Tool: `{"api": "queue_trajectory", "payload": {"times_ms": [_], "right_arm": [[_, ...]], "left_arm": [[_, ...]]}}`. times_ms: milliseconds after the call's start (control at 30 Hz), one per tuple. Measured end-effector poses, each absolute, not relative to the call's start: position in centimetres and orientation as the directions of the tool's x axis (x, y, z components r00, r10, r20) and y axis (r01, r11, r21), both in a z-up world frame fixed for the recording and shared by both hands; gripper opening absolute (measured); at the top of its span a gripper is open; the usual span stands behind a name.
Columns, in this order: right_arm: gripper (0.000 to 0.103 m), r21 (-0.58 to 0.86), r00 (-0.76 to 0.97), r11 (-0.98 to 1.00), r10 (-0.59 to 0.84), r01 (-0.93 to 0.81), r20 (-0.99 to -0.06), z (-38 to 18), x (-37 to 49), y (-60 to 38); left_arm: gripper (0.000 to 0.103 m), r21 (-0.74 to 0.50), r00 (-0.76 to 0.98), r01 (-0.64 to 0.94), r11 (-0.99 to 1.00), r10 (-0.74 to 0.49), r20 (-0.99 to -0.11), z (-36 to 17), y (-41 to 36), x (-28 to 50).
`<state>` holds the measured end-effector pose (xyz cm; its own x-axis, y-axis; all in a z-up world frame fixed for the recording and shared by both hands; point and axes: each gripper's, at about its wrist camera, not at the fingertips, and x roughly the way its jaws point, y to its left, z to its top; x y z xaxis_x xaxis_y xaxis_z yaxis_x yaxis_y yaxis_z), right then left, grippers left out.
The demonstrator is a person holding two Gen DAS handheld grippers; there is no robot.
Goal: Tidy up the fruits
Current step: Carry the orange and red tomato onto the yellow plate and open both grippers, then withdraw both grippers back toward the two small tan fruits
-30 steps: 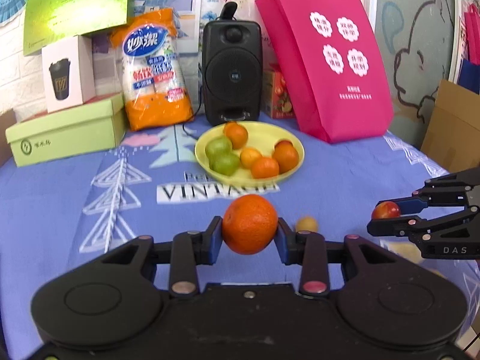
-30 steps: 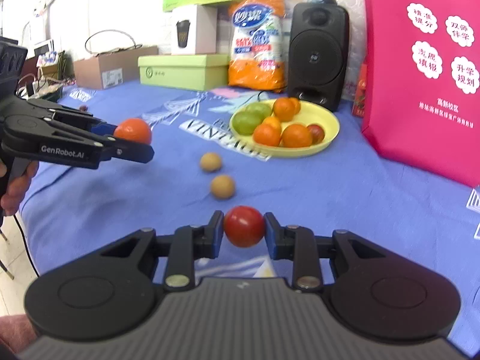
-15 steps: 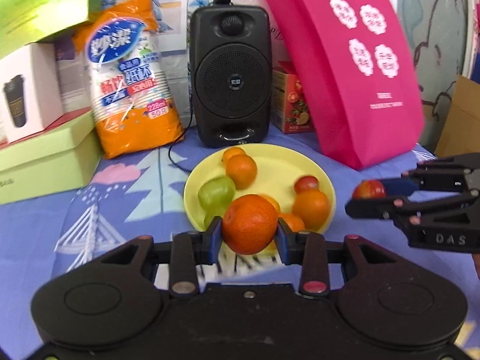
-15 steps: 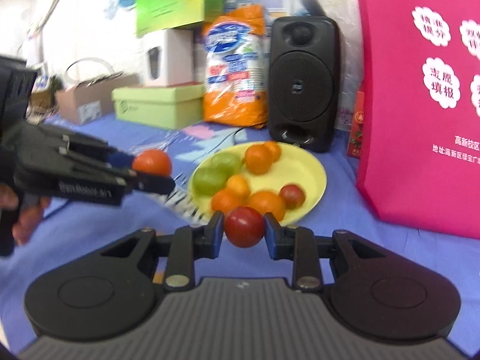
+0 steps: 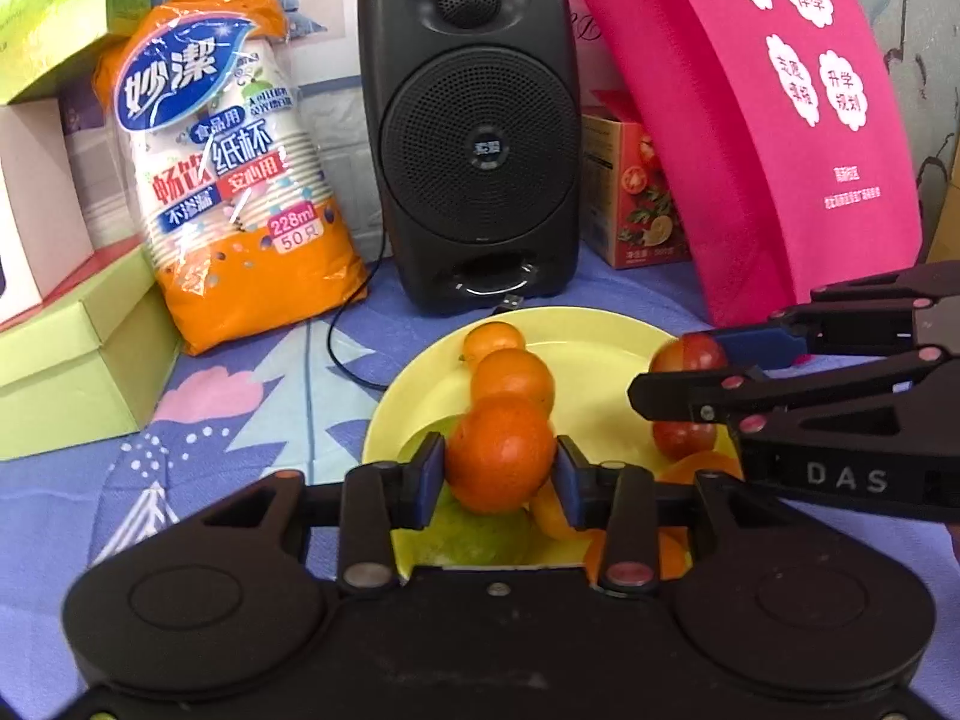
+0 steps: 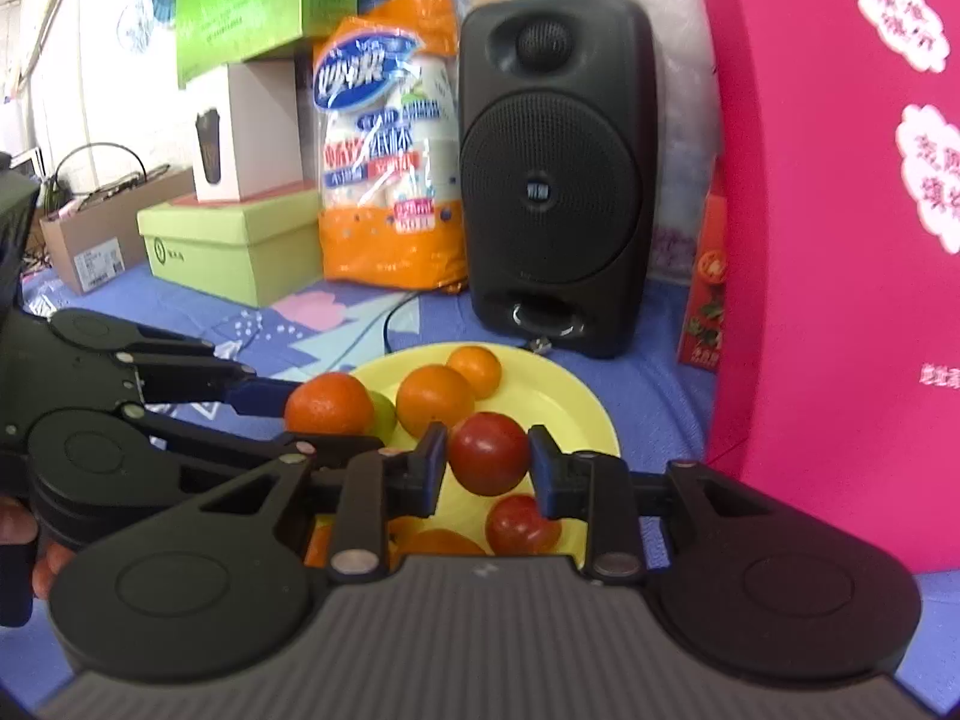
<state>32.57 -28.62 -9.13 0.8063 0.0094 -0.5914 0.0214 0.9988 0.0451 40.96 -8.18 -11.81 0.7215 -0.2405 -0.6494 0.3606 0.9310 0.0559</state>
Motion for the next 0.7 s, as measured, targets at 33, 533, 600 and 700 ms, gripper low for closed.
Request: {"api": "queue_trajectory", "payload": {"times_ms": [33, 533, 600, 700], "right_arm": [[0.031, 0.042, 0.805, 0.999, 0.010, 0.018, -0.593, -9.3, 32.6, -28.5], [0.038, -0.002, 0.836, 1.000, 0.013, -0.017, -0.549, -6.2, 27.1, -26.9], [0.038, 0.002, 0.840, 1.000, 0.019, -0.022, -0.543, -6.1, 25.5, -26.7], [0.038, 0.022, 0.835, 0.999, 0.040, -0.033, -0.549, -6.2, 23.5, -26.3]], "left_arm": [[0.040, 0.063, 0.725, 0.360, 0.931, -0.236, -0.647, -11.7, -8.2, 40.8], [0.054, 0.074, 0.769, 0.358, 0.931, -0.249, -0.589, -8.5, -5.4, 34.0], [0.056, 0.053, 0.770, 0.355, 0.933, -0.260, -0.582, -8.3, -4.5, 32.3], [0.056, 0.042, 0.769, 0.352, 0.935, -0.263, -0.583, -8.5, -3.6, 30.0]]}}
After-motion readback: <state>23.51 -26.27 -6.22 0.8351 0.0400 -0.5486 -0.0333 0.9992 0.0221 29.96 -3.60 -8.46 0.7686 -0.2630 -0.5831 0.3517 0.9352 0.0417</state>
